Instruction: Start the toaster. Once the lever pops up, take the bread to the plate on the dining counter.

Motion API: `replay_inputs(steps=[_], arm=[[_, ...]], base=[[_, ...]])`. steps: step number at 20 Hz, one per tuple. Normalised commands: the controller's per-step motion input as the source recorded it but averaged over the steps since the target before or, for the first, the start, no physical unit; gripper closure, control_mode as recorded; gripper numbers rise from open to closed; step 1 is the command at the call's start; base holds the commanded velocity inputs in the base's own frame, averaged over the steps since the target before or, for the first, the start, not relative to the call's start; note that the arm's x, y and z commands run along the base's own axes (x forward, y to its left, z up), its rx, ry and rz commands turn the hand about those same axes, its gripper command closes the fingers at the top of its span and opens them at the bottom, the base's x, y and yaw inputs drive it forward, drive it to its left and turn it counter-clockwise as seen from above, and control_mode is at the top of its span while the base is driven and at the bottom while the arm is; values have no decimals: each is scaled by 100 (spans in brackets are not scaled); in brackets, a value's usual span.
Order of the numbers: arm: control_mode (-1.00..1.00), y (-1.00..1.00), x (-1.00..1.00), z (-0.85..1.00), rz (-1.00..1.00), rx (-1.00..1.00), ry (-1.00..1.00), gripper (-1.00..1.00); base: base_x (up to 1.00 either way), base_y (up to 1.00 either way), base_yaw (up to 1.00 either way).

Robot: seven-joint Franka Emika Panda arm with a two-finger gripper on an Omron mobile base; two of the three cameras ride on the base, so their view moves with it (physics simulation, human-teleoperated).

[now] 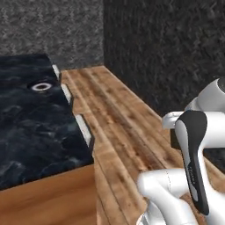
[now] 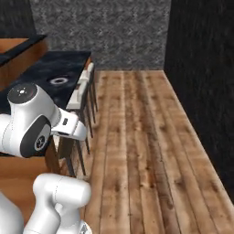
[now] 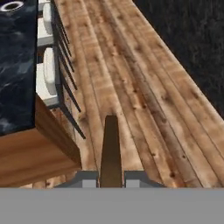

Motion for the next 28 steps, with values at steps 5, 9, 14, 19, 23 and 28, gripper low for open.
replay_inputs(steps=[5,9,14,19,23,28], arm=[[100,0,0,0,0,0,0,100],[100,0,0,0,0,0,0,100],[100,0,0,0,0,0,0,100],[100,0,0,0,0,0,0,100],[100,0,0,0,0,0,0,100],[100,0,0,0,0,0,0,100]], base=[[100,-78,53],[100,-77,54],[100,-81,54],[100,-80,55],[98,-61,61],[73,-80,58]])
